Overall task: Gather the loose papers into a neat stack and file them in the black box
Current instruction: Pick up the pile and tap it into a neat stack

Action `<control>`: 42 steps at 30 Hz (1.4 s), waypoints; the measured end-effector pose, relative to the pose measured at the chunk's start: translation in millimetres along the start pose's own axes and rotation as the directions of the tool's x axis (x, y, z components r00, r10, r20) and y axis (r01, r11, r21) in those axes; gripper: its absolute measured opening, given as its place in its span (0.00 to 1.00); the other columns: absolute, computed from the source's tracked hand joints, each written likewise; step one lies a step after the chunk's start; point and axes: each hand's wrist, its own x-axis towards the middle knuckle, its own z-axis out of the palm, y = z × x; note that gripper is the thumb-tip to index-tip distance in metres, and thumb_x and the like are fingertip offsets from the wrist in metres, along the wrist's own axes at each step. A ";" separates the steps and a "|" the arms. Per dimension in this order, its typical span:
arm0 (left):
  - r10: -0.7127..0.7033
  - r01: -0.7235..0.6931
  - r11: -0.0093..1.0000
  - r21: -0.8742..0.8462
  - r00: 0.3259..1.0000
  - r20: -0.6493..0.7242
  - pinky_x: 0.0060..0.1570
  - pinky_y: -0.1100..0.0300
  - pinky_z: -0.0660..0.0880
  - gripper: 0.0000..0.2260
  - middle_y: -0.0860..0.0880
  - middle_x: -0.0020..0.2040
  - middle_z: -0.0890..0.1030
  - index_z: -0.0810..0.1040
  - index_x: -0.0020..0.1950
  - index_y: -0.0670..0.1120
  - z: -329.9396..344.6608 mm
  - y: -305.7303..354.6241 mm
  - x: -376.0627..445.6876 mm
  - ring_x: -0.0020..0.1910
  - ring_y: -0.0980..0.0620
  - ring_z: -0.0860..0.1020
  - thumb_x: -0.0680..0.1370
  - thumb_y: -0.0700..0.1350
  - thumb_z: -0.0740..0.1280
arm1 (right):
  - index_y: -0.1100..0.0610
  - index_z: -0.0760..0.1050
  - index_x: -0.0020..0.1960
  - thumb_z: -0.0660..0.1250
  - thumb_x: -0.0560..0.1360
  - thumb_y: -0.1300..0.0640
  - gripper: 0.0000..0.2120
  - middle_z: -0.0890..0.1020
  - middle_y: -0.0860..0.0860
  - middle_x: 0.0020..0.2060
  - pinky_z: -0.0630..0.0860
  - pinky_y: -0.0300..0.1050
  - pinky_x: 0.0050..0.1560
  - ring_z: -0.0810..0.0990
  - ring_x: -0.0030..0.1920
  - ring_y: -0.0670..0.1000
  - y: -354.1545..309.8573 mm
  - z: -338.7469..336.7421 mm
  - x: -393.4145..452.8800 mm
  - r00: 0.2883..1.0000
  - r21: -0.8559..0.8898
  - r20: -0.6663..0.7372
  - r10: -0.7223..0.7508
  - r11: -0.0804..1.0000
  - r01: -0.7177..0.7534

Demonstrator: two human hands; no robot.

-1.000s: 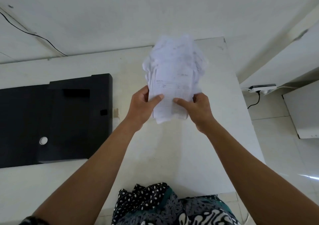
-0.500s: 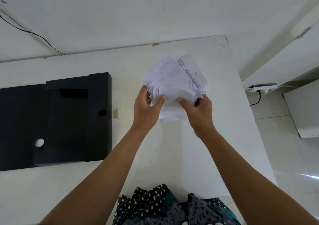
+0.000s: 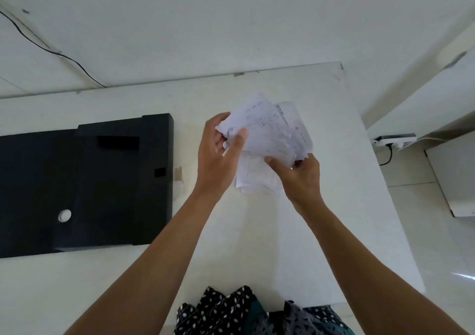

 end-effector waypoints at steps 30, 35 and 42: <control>-0.089 0.094 0.995 0.040 0.991 -0.103 0.39 0.66 0.72 0.05 0.54 0.42 0.77 0.71 0.49 0.50 -6.8 -8.4 24.6 0.38 0.63 0.74 0.85 0.48 0.59 | 0.59 0.81 0.58 0.75 0.75 0.61 0.11 0.87 0.51 0.47 0.79 0.34 0.40 0.85 0.46 0.43 -11.3 14.7 7.6 0.993 0.172 0.093 0.072 0.981 -0.087; 0.242 -0.257 0.930 0.261 0.966 0.091 0.38 0.67 0.70 0.04 0.61 0.41 0.77 0.72 0.55 0.49 -32.3 11.5 44.9 0.37 0.61 0.74 0.85 0.42 0.59 | 0.56 0.81 0.60 0.75 0.75 0.60 0.13 0.87 0.50 0.51 0.80 0.37 0.46 0.85 0.52 0.48 -12.4 14.1 14.7 0.988 0.160 0.146 0.049 0.984 -0.072; 0.390 -0.573 0.703 0.421 0.805 0.446 0.48 0.72 0.69 0.08 0.47 0.56 0.79 0.74 0.57 0.38 -65.9 34.8 73.1 0.50 0.55 0.75 0.84 0.39 0.58 | 0.52 0.80 0.53 0.76 0.74 0.60 0.10 0.86 0.49 0.50 0.80 0.46 0.53 0.84 0.52 0.50 -11.1 19.2 19.9 0.976 0.139 0.195 0.098 0.982 -0.127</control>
